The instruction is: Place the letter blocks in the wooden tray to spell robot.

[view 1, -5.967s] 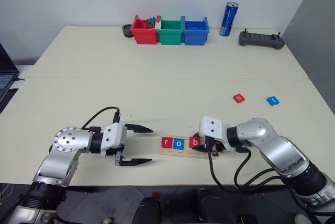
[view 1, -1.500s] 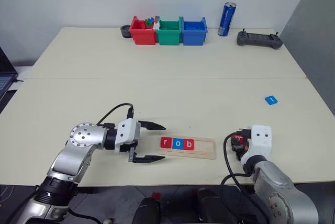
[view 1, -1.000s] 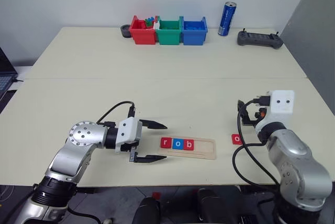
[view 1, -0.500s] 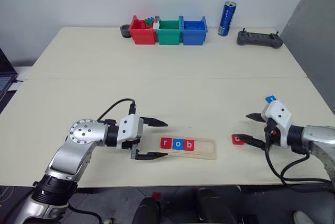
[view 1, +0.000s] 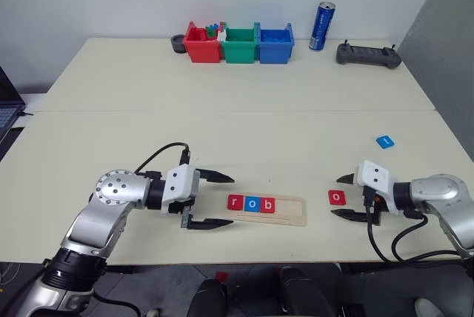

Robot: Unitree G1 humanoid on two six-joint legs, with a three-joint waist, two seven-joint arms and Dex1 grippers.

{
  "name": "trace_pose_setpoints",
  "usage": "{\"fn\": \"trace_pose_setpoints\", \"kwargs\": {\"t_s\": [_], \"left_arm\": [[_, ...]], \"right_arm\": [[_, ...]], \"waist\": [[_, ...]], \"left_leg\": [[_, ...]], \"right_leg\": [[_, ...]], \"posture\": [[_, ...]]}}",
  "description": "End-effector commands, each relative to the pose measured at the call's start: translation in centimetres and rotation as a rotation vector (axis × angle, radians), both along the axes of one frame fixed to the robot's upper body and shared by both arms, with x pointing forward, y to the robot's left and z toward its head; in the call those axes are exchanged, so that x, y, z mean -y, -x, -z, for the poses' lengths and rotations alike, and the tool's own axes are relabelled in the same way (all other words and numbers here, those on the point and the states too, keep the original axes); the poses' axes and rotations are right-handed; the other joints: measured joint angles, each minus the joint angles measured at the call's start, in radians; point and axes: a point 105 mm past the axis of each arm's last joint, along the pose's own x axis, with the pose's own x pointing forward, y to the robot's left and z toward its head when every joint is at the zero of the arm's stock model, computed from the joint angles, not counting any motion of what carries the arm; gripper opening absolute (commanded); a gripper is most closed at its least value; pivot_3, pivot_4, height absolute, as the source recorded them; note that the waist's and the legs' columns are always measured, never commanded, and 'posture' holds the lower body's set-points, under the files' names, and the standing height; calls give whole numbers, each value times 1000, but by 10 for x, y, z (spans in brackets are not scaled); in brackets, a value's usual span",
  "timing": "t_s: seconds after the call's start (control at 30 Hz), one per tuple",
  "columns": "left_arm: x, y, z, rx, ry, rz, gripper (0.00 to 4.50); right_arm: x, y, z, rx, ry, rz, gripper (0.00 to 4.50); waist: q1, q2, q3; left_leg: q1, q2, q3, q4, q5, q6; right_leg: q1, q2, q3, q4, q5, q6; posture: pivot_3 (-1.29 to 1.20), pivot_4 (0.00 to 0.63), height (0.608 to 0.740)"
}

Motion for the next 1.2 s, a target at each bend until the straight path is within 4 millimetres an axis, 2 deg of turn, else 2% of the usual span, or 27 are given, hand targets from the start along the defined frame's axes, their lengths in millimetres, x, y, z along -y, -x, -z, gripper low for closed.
{"fn": "trace_pose_setpoints", "kwargs": {"t_s": [0.03, 0.2, 0.6, 0.9, 1.03, 1.2], "left_arm": [[-5, 4, -13, 39, -4, 25, 4500], [-9, 2, -15, 35, -37, 60, 4500], [-4, -5, -20, 49, -14, 62, 4500], [-12, -6, -10, 42, 21, 34, 4500], [-16, -7, -6, 47, 25, 19, 4500], [-25, -10, 0, 53, 7, -2, 4500]], "right_arm": [[-3, 0, -2, -14, -19, -6, 3163], [-3, 1, -2, -29, -15, -8, 1431], [0, -3, -6, -12, -13, 14, 1439], [-1, -3, -9, -2, -18, 8, 1439], [-16, 5, -22, 21, -40, -66, 1439], [-50, 23, -35, 28, -57, -177, 1439]], "waist": [[1, 0, 0], [1, 0, 0], [1, 0, 0], [1, 0, 0], [1, 0, 0], [1, 0, 0]], "left_leg": [[0, 0, 0, 0, 0, 0], [0, 0, 0, 1, 0, 0], [0, 0, 0, 1, 0, 0], [0, 0, 0, 1, 0, 0], [0, 0, 0, 1, 0, 0], [0, 0, -1, 1, 0, 0]], "right_leg": [[0, 0, 0, 0, 0, 0], [0, 0, 0, 0, 0, 0], [0, 0, 0, 0, 0, 0], [0, 0, 0, 0, 0, 0], [0, 0, 0, 0, 0, 0], [0, 0, -1, 1, 0, 0]], "posture": [[0, 150, 740], [0, 150, 740], [0, 150, 740], [0, 150, 740], [0, 150, 740], [0, 150, 740]]}}
